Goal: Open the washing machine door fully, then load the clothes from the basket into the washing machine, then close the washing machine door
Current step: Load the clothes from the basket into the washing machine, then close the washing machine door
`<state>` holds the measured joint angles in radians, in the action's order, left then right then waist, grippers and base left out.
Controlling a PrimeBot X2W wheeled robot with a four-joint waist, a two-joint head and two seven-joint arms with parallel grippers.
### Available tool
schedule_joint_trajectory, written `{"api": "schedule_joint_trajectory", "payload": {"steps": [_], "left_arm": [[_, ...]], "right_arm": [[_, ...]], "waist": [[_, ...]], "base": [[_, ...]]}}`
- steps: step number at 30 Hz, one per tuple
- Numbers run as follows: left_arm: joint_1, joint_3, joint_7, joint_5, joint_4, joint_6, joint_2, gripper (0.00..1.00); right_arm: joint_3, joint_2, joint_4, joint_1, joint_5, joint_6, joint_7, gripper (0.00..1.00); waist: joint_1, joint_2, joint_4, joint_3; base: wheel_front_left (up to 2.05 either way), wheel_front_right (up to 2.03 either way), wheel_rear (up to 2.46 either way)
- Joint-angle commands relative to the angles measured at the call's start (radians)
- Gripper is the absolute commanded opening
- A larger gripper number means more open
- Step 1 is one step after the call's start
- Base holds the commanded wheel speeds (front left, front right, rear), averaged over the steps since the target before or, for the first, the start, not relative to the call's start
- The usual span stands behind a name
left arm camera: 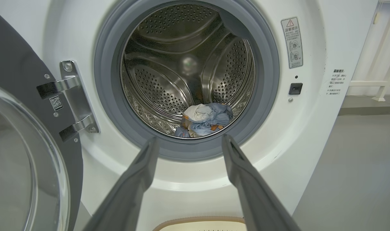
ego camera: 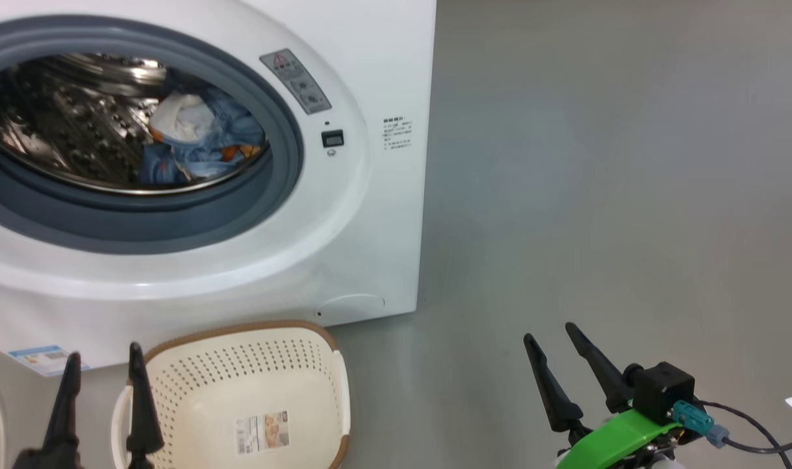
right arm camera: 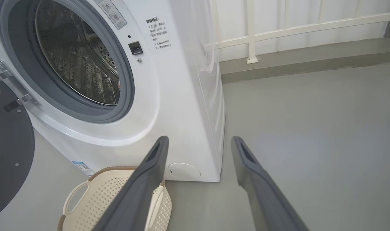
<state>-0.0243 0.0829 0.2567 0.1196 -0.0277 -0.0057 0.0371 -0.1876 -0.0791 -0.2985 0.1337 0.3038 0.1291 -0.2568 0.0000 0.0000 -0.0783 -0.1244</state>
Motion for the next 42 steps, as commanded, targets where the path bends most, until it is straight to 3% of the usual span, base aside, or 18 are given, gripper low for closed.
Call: {"api": "schedule_joint_trajectory", "payload": {"steps": [1, 11, 26, 42], "left_arm": [[-0.006, 0.025, 0.005, 0.013, 0.038, 0.018, 0.014, 1.00], [-0.143, -0.006, 0.005, 0.040, 0.096, 0.066, 0.013, 1.00], [-0.198, -0.055, 0.005, 0.060, 0.088, 0.116, 0.013, 1.00], [-0.207, -0.085, 0.005, 0.066, 0.096, 0.125, 0.013, 1.00]], "right_arm": [[-0.026, 0.000, 0.024, -0.007, -0.003, 0.002, -0.005, 1.00], [-0.023, -0.009, 0.027, -0.056, -0.012, 0.002, -0.005, 1.00], [-0.011, -0.007, 0.057, -0.066, -0.055, 0.002, -0.005, 1.00], [0.020, 0.002, 0.086, -0.063, -0.085, 0.002, -0.005, 1.00]], "waist": [[0.0000, 0.0000, 0.002, 0.028], [0.0000, 0.0000, -0.004, 0.101], [0.0000, 0.0000, 0.003, 0.125], [0.0000, 0.0000, 0.001, 0.124]], "base": [[0.00, 0.00, 0.00], [0.00, 0.00, 0.00], [0.00, 0.00, 0.00], [0.00, 0.00, 0.00]]}}
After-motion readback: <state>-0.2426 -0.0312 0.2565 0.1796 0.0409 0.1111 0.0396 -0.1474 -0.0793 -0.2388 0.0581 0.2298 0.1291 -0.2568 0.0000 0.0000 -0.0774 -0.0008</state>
